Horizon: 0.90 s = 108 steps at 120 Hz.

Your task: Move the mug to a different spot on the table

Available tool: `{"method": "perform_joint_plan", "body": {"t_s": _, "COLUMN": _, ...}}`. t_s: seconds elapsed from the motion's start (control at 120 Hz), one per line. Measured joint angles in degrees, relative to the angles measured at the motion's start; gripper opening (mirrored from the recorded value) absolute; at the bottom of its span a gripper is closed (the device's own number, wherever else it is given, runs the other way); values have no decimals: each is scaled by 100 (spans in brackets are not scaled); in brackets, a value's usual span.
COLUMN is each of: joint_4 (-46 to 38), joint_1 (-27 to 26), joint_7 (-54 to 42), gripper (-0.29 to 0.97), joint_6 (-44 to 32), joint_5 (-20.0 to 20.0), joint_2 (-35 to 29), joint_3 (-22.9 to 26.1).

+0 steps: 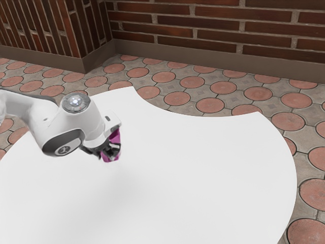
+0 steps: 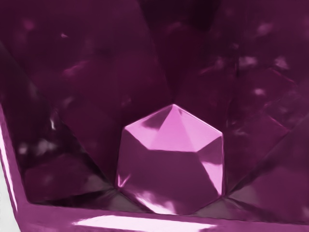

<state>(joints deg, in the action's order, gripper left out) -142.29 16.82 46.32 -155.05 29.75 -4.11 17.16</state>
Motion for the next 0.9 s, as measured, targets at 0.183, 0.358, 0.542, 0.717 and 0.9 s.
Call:
{"method": "perform_joint_plan", "body": {"t_s": 0.183, "joint_4": 491, "joint_1": 391, "joint_7": 88, "gripper": 12, "joint_6": -3, "joint_5": 441, "joint_2": 640, "joint_3": -9}}
{"method": "perform_joint_plan", "body": {"t_s": 0.358, "joint_4": 833, "joint_1": 358, "joint_7": 141, "gripper": 10, "joint_6": -5, "joint_5": 713, "joint_2": 997, "joint_3": 1}}
{"method": "perform_joint_plan", "body": {"t_s": 0.542, "joint_4": 1113, "joint_1": 236, "joint_7": 175, "gripper": 8, "joint_6": -4, "joint_5": 844, "joint_2": 1370, "joint_3": 11}}
{"method": "perform_joint_plan", "body": {"t_s": 0.717, "joint_4": 1340, "joint_1": 209, "joint_7": 194, "gripper": 9, "joint_6": -4, "joint_5": 872, "joint_2": 1718, "joint_3": 5}}
{"method": "perform_joint_plan", "body": {"t_s": 0.9, "joint_4": 1472, "joint_1": 202, "joint_7": 203, "gripper": 11, "joint_6": -6, "joint_5": 868, "joint_2": 1913, "joint_3": 5}}
